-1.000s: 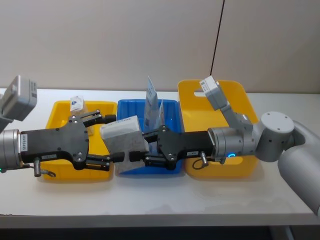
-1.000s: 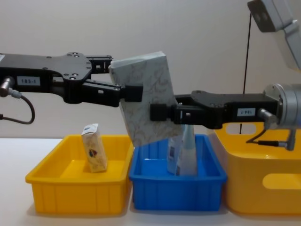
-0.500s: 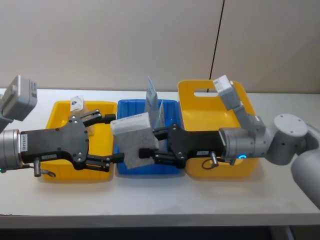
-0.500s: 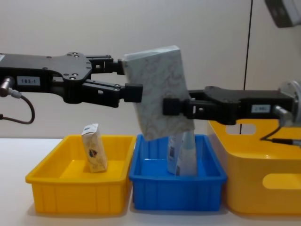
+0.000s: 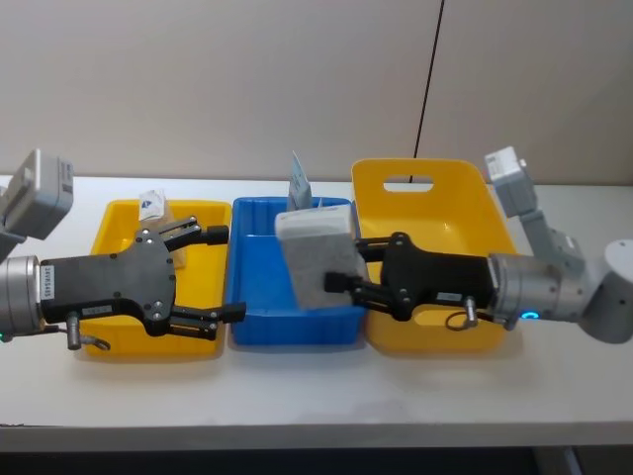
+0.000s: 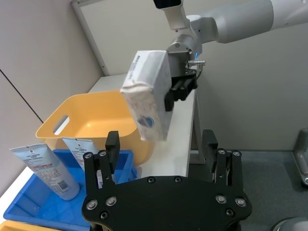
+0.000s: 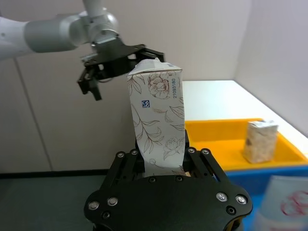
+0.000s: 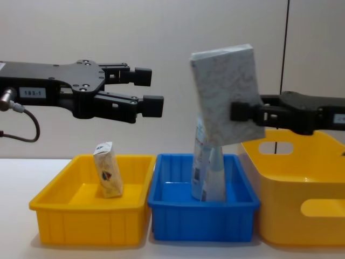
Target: Bimanual collaborative sorting of washing and personal care products
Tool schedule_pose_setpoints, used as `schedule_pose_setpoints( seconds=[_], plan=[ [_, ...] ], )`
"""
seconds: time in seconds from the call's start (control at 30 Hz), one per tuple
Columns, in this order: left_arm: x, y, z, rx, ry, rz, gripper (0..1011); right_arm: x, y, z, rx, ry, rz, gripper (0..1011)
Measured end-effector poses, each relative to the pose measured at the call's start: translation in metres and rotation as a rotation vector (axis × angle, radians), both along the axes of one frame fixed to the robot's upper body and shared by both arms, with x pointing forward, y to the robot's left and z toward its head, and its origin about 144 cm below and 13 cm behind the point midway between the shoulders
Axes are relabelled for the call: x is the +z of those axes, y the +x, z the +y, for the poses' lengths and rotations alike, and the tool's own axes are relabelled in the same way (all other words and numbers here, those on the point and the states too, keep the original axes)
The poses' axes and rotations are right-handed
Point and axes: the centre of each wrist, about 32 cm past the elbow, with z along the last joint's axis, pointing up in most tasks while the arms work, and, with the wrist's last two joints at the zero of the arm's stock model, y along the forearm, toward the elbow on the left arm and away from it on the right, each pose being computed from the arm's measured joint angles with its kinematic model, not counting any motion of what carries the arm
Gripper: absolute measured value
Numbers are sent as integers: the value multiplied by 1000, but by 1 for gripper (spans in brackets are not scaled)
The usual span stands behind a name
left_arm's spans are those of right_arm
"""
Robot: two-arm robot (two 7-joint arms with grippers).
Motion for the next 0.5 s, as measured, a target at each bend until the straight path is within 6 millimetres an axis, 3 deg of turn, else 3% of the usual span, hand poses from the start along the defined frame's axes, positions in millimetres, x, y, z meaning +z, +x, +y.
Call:
schedule_pose_setpoints(
  seconds=[0.5],
  plan=[
    [0, 0, 0, 0, 0, 0, 1001, -1, -26, -33, -224, 1, -10, 342]
  ],
)
